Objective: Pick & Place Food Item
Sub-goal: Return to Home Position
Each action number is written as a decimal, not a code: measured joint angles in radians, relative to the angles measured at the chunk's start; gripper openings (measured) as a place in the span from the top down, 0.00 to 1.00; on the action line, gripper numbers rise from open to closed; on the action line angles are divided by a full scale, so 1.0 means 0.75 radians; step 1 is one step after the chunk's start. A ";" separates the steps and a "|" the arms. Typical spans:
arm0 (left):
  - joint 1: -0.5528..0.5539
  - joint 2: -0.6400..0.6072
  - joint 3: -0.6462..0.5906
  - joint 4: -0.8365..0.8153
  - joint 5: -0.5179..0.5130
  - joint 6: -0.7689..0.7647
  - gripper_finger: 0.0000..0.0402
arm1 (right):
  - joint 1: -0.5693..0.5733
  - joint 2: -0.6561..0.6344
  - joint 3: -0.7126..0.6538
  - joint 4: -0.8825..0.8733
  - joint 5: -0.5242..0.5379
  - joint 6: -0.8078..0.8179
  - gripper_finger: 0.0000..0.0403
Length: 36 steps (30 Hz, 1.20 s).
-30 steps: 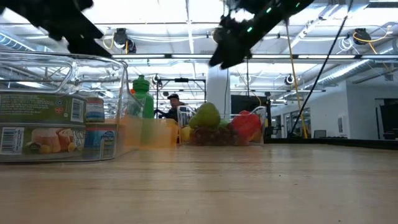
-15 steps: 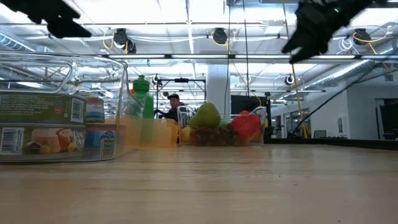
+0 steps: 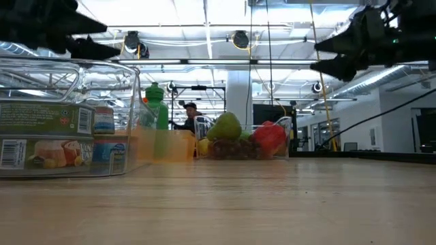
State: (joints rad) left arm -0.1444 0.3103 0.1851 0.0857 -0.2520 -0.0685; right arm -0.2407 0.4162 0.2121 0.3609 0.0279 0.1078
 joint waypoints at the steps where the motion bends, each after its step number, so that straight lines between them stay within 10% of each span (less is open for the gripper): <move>1: 0.000 -0.025 -0.027 0.006 0.000 -0.018 0.01 | 0.001 -0.029 0.000 -0.030 -0.002 -0.003 0.04; 6: 0.000 -0.202 -0.148 0.013 -0.001 -0.076 0.01 | 0.002 -0.180 -0.021 -0.227 0.001 0.002 0.04; 13: 0.000 -0.398 -0.217 0.022 -0.001 0.011 0.01 | 0.002 -0.303 -0.251 0.102 -0.138 0.022 0.04; 36: 0.000 -0.405 -0.217 -0.065 0.022 0.084 0.01 | 0.002 -0.274 -0.263 -0.218 -0.174 -0.091 0.04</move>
State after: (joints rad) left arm -0.1444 0.0063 0.0223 0.0372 -0.2356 -0.0051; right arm -0.2394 0.2108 0.0151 0.1973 -0.1024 0.0399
